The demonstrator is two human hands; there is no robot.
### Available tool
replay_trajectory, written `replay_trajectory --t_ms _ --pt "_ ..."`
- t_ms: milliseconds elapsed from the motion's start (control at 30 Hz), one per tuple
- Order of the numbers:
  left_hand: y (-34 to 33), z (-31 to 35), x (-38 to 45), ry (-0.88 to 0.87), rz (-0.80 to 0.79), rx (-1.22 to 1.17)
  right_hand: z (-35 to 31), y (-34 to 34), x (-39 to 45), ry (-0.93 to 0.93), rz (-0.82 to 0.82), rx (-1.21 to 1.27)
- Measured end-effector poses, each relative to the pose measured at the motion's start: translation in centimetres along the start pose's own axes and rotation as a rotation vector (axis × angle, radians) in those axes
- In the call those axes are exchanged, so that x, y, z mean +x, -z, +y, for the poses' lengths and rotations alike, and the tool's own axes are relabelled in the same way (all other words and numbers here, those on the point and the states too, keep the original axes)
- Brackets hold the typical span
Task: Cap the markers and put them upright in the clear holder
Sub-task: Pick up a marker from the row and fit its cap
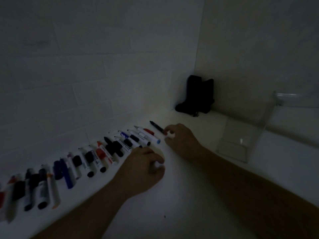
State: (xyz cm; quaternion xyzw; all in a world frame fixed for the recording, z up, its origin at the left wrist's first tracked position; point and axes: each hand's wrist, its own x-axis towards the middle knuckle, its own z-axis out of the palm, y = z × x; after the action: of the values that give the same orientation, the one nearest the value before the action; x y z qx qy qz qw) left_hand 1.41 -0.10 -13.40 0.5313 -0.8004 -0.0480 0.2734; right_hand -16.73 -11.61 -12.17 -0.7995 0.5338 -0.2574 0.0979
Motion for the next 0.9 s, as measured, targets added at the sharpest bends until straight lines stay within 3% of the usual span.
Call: replay_trajectory --t_ms 167,267,467,567,667,767,900 --pt "-0.2 -0.4 0.1 -0.011 0.003 -0.011 -0.5 -2.3 4.4 0.122 -0.011 -0.143" --pt "-0.2 -0.4 0.1 -0.006 -0.003 -0.010 -0.1 -1.6 3.8 0.039 -0.027 -0.235" --pt "0.3 -0.2 -0.2 -0.033 -0.013 -0.016 1.1 2.1 -2.1 -0.203 0.010 0.083" --pt "1.2 0.4 -0.1 0.013 0.015 -0.093 1.3 1.9 -4.0 -0.093 0.153 0.152" --pt "3.4 1.0 1.4 0.096 0.039 -0.101 1.2 1.4 -4.3 -0.013 0.093 0.174" --pt "6.0 1.0 6.1 0.166 -0.061 -0.068 1.8 1.6 -4.3 0.000 0.111 0.234" --pt "6.5 -2.3 14.4 0.096 -0.261 0.252 2.5 1.7 -4.4 -0.042 0.132 0.376"
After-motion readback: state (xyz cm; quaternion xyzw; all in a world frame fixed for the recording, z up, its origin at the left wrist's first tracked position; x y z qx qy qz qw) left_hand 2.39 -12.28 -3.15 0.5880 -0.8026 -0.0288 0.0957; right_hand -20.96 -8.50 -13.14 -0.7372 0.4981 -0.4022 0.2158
